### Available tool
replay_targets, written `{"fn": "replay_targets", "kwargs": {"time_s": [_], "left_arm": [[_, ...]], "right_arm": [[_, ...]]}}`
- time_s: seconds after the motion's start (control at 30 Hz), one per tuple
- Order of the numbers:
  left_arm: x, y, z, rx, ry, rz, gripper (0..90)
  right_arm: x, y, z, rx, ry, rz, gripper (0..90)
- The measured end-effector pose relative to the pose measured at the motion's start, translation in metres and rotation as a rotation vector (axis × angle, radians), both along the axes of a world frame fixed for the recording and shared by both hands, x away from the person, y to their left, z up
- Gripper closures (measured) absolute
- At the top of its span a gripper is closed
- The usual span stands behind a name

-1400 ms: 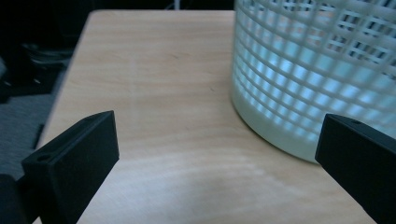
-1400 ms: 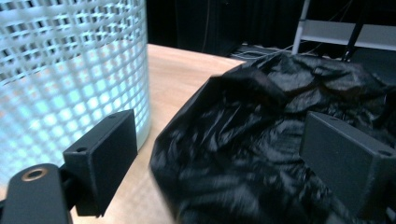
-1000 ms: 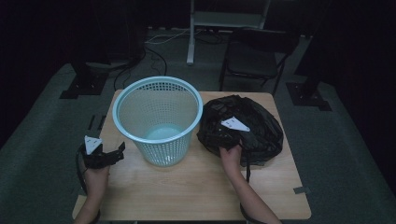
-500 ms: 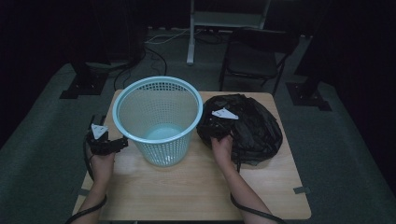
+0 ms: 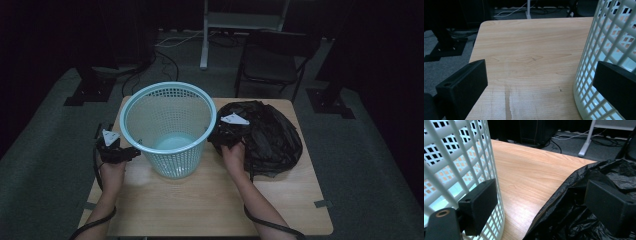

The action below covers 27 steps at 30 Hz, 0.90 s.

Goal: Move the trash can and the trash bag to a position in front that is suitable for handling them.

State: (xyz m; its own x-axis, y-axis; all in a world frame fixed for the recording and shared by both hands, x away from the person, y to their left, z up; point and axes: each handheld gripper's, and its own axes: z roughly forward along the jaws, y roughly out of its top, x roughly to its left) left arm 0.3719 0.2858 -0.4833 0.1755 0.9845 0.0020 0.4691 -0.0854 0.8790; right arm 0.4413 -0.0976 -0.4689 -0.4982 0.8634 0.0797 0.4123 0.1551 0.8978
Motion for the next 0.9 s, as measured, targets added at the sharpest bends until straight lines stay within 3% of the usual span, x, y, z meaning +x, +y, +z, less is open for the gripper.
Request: {"fn": "replay_targets", "kwargs": {"time_s": [0.33,0.53,0.7,0.9], "left_arm": [[-0.007,-0.002,-0.002,-0.014,0.006,-0.005,0.0],[-0.015,-0.003,-0.001,0.002,0.005,-0.027,0.1],[-0.026,-0.006,-0.001,0.002,0.001,-0.052,0.1],[-0.040,-0.012,-0.001,0.002,-0.006,-0.069,0.1]], "right_arm": [[-0.009,-0.002,0.002,0.016,0.004,0.010,14.0],[-0.021,-0.005,-0.001,0.025,0.002,0.036,14.0],[-0.035,-0.011,-0.003,0.041,0.001,0.047,14.0],[-0.056,-0.018,-0.003,0.026,-0.022,0.051,15.1]]}}
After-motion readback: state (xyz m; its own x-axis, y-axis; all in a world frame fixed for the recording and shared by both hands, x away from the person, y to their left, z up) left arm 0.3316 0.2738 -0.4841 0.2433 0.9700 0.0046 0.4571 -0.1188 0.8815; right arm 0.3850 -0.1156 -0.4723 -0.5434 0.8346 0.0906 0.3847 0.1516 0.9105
